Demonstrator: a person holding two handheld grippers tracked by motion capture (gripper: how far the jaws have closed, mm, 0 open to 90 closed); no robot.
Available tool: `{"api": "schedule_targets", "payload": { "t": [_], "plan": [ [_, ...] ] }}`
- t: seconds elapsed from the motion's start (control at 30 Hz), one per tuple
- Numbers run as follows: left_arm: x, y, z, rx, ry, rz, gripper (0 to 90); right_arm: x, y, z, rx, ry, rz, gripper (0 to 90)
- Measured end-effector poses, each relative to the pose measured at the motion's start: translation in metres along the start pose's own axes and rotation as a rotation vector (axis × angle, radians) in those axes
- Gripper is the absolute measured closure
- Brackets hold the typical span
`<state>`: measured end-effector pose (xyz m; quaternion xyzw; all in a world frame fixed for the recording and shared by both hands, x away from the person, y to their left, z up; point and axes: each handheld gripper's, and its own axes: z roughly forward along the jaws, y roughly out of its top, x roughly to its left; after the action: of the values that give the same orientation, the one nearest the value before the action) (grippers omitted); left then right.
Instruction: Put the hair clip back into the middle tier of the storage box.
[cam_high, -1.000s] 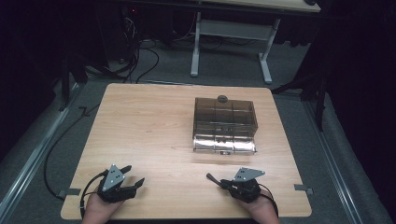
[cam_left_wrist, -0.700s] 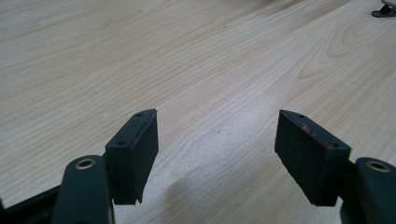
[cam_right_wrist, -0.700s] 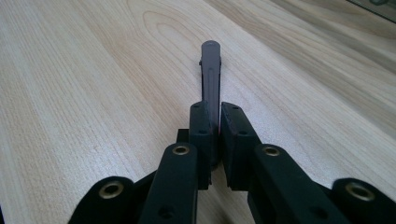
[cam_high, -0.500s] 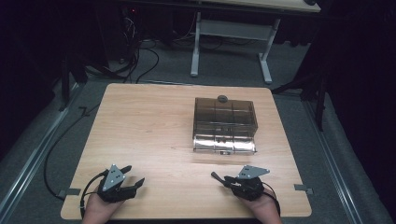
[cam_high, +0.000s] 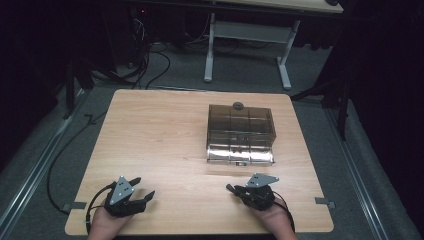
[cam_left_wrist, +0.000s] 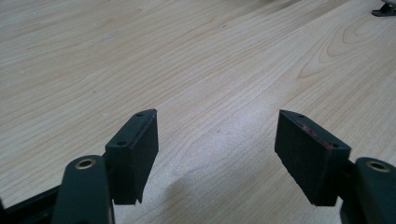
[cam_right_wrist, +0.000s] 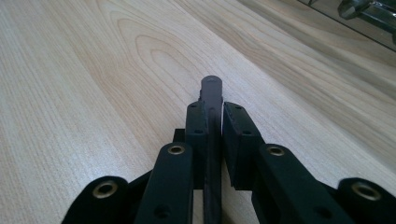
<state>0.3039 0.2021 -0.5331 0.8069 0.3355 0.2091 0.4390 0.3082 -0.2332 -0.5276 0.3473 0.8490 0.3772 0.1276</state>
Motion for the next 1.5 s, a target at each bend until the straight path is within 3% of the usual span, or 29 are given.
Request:
{"api": "schedule_targets", "payload": {
  "t": [0.33, 0.8, 1.23, 1.5],
  "plan": [
    [0.000, 0.000, 0.000, -0.001, 0.000, -0.001, 30.8, 0.001, 0.000, -0.001, 0.004, 0.000, -0.013, 82.2],
    [0.000, 0.000, 0.000, -0.002, 0.000, -0.001, 30.8, -0.004, -0.003, -0.009, -0.015, -0.014, 0.006, 82.2],
    [0.000, 0.000, 0.000, -0.003, -0.001, -0.001, 30.8, -0.031, -0.025, -0.040, -0.027, -0.111, 0.087, 82.1],
    [0.000, 0.000, 0.000, -0.004, 0.001, -0.002, 30.8, -0.036, -0.030, -0.039, 0.008, -0.143, 0.095, 82.0]
  ]
}}
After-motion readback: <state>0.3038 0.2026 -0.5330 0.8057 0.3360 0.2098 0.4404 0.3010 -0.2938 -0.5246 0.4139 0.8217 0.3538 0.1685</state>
